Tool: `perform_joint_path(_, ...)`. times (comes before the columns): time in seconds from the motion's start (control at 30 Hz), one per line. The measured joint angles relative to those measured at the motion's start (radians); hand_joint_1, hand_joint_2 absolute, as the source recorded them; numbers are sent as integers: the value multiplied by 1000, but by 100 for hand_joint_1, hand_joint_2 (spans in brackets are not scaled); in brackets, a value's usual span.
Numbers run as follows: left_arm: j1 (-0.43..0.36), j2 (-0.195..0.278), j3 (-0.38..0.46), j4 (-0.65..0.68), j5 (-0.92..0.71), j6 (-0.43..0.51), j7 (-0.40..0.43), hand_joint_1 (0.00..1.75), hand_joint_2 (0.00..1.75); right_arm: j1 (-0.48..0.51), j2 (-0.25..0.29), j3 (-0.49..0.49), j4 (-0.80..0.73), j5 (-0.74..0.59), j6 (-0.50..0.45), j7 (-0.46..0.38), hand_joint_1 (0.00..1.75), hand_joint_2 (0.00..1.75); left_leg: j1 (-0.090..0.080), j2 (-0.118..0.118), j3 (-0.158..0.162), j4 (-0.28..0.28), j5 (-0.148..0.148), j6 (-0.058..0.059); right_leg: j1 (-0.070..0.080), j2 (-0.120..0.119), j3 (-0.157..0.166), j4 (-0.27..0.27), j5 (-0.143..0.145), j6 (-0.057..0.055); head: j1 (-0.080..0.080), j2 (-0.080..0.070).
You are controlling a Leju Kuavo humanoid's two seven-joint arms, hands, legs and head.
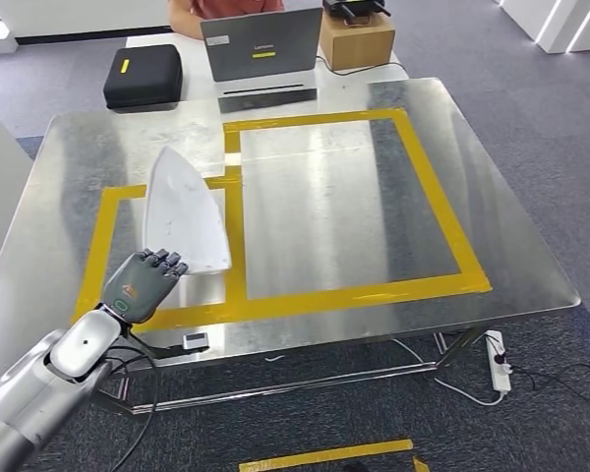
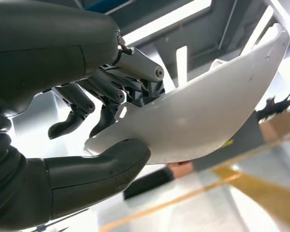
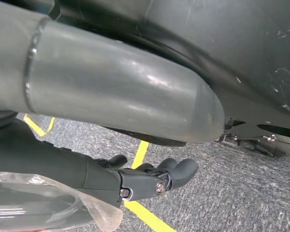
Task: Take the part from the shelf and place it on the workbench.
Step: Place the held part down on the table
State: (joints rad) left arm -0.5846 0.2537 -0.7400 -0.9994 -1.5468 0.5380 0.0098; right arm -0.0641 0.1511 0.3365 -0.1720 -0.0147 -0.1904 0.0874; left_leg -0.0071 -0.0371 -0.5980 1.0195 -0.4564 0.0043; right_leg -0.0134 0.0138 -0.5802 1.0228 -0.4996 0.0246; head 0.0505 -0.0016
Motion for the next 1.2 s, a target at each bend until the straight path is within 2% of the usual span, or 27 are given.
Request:
perform_joint_path(0.2,-34,3,-8,96,0,-9,19,175,175,0,0,0,0,0,-1,1,0,0,0,0,0,0,0,0,0,0,0,0,0,0,0,0)
perform_joint_path(0.33,-38,3,-10,119,-1,-6,22,0,0,0,0,0,0,1,-2,0,0,0,0,0,0,0,0,0,0,0,0,0,0,0,0,0)
perform_joint_path(0.6,-37,2,-10,127,30,-1,22,0,0,0,0,0,0,1,-4,-4,0,0,0,0,0,0,0,0,0,0,0,0,0,0,0,0)
perform_joint_path(0.9,-12,-11,1,121,172,-11,-68,0,0,1,0,0,0,3,-4,-6,0,0,0,0,0,0,0,0,0,0,0,0,0,0,0,0)
perform_joint_path(1.2,27,-16,26,60,236,-9,-79,0,0,3,0,-1,0,-1,-10,-5,0,0,0,0,0,0,-1,1,0,0,0,-1,0,0,0,0)
